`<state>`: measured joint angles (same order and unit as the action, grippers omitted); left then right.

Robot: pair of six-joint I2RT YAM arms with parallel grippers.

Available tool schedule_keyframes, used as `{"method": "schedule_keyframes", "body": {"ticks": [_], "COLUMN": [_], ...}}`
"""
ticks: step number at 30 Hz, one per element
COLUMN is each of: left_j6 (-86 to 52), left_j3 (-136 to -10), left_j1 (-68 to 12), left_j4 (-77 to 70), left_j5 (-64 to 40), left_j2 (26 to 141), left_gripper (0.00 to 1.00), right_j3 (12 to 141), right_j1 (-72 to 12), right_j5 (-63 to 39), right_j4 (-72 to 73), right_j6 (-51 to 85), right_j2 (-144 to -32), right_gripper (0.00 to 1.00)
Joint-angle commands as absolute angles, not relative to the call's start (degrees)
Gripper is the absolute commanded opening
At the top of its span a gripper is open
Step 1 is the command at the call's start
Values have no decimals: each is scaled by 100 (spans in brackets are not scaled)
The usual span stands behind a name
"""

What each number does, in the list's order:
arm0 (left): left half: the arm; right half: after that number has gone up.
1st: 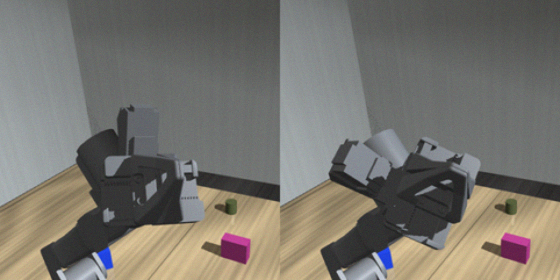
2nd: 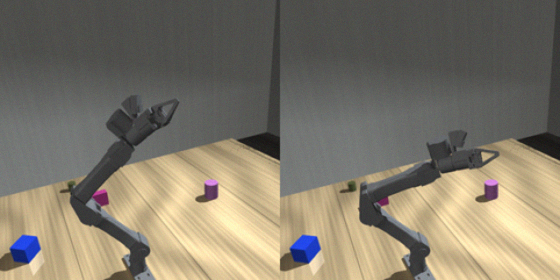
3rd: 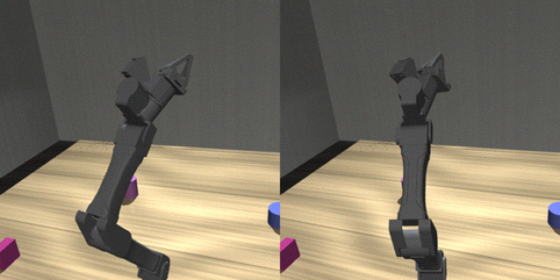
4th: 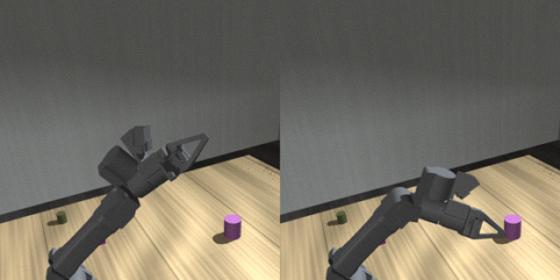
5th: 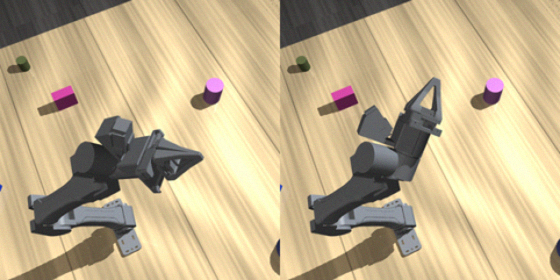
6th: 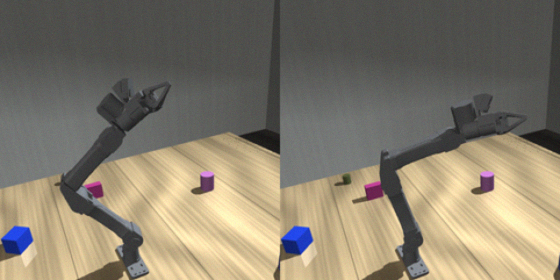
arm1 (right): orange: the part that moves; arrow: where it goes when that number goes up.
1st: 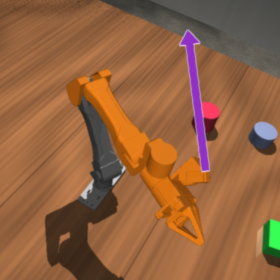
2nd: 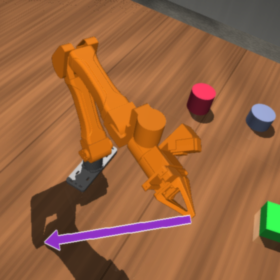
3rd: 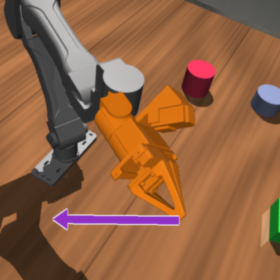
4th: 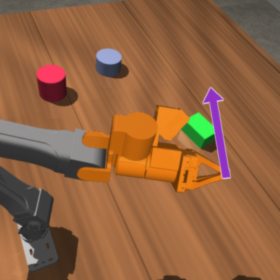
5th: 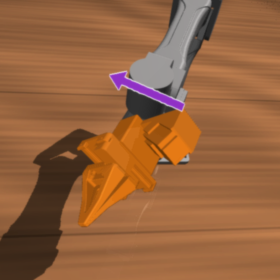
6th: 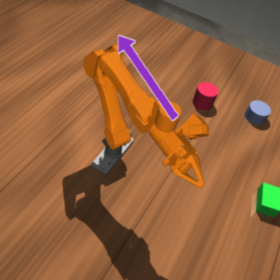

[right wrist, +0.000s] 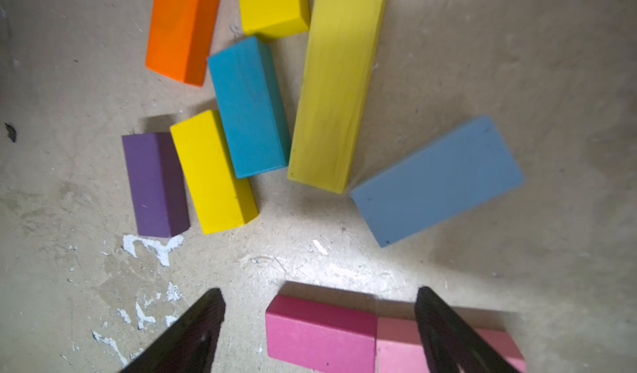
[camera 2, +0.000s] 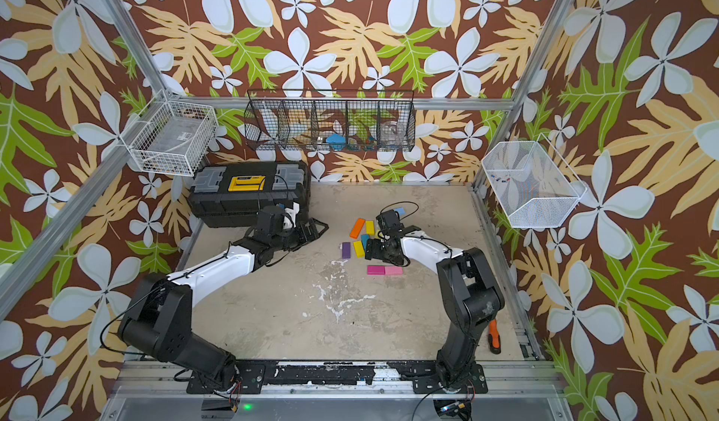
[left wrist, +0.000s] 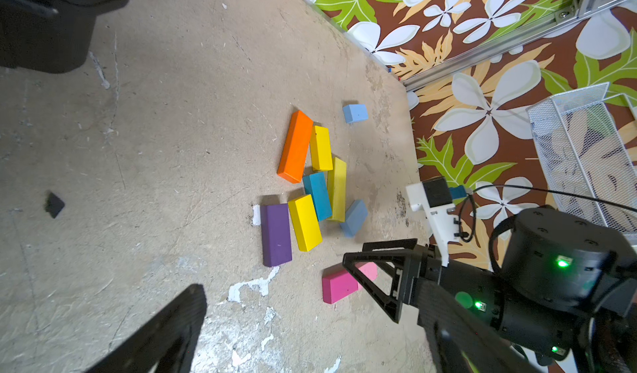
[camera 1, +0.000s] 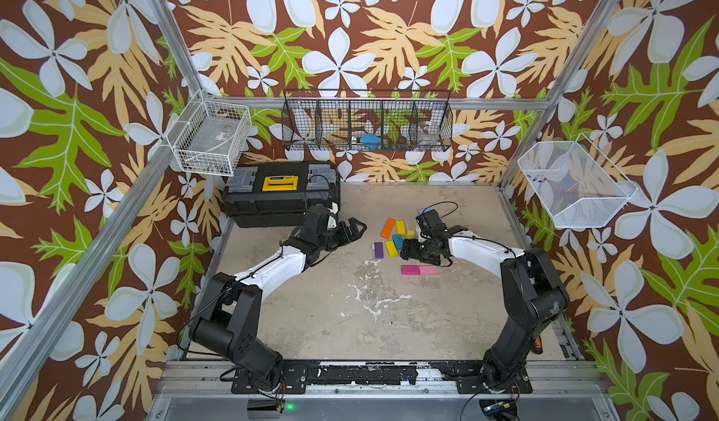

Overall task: Assemble the letter c with building blocks
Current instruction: Assemble the building block at the center of the board.

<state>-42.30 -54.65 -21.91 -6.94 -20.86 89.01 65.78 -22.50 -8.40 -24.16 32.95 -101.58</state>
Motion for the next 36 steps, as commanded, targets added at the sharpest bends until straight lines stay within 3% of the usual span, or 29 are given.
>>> {"method": "schedule_keyframes", "body": {"ticks": [1,15,36], "left_j6": [-4221,-4228,-4243], "left_j3": [-5444,-5370,-5344], "left_j1": [-2186,-2188,-2186], "left_j4": [-703,-732,-756], "left_j5": [-2096,-2103,-2090], "left_j2": [8851,8772,8745], "left_gripper": [100,100,100], "right_j3": [6554,5690,5476], "right_j1": [-2229,-1934,-1892], "right_j5": [-535,-545,-637], "right_j4": [-2496,-2400,-2276], "right_j6": [3246,3300,3357], "right_j2": [-10013,-9440,-9468], "right_gripper": [89,90,91]}}
